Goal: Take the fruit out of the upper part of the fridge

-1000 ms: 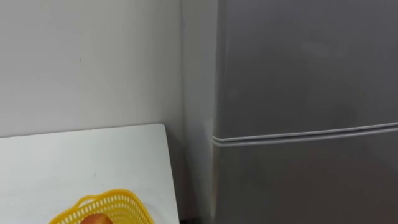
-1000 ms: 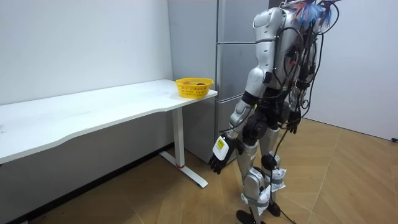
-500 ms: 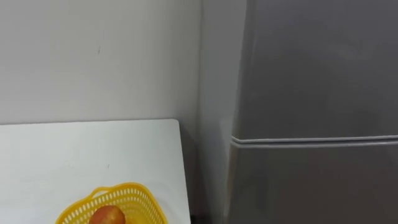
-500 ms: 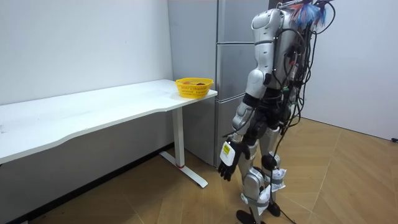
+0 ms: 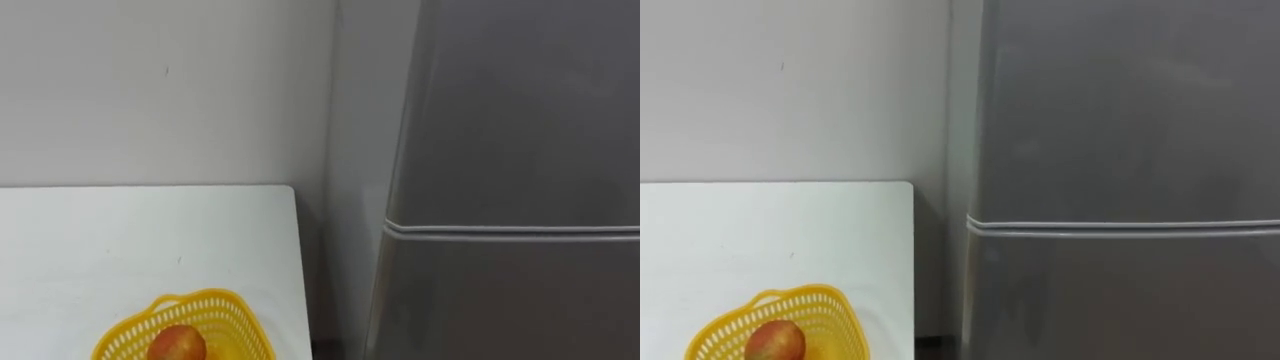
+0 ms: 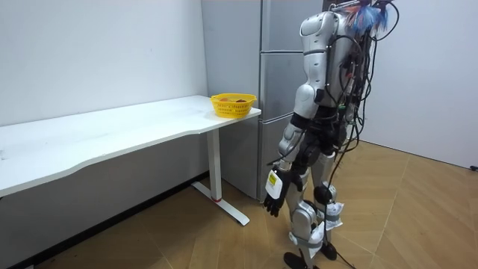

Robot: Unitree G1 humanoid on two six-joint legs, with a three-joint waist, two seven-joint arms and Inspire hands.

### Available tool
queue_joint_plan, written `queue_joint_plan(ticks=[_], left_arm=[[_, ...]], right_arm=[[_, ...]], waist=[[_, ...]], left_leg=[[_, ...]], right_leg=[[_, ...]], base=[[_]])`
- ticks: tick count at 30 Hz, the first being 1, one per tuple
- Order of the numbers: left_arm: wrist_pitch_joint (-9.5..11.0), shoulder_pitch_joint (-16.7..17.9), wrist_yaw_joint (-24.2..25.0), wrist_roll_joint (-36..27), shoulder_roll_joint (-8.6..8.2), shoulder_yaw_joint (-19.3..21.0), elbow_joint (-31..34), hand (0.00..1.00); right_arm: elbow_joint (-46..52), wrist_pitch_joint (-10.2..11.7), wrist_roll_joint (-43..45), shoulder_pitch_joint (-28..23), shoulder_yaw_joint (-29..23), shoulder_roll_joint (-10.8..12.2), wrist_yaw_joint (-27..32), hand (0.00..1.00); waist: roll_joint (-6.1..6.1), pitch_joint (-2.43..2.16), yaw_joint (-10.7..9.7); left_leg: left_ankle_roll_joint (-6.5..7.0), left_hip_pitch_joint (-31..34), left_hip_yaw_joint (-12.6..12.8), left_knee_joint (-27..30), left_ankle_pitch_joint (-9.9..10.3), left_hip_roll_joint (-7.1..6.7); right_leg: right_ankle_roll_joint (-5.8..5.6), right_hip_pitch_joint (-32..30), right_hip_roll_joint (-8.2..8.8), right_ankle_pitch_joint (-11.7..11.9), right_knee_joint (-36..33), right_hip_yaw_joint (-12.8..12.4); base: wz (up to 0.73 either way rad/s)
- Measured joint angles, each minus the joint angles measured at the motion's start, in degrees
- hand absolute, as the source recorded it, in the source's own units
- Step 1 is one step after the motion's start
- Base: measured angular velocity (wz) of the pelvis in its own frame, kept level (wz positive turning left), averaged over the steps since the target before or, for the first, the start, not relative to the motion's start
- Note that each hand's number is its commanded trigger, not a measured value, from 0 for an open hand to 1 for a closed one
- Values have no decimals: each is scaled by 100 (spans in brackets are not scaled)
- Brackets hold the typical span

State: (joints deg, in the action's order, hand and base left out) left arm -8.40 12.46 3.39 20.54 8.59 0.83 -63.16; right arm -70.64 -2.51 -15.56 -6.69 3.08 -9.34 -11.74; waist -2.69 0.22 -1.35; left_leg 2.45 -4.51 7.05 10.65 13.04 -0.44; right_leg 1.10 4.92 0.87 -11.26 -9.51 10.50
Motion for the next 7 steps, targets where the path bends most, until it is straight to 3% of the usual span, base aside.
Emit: queue_joint_plan(ticks=[7], left_arm=[[-3, -40, 27, 181, -3, 10, -104, 0]], right_arm=[[-71, 2, -249, -9, -11, 3, 1, 0]], waist=[[12, -5, 14]], left_leg=[[3, -25, -83, 20, 18, 1]], right_leg=[[2, 19, -3, -2, -1, 43]], base=[[5]])
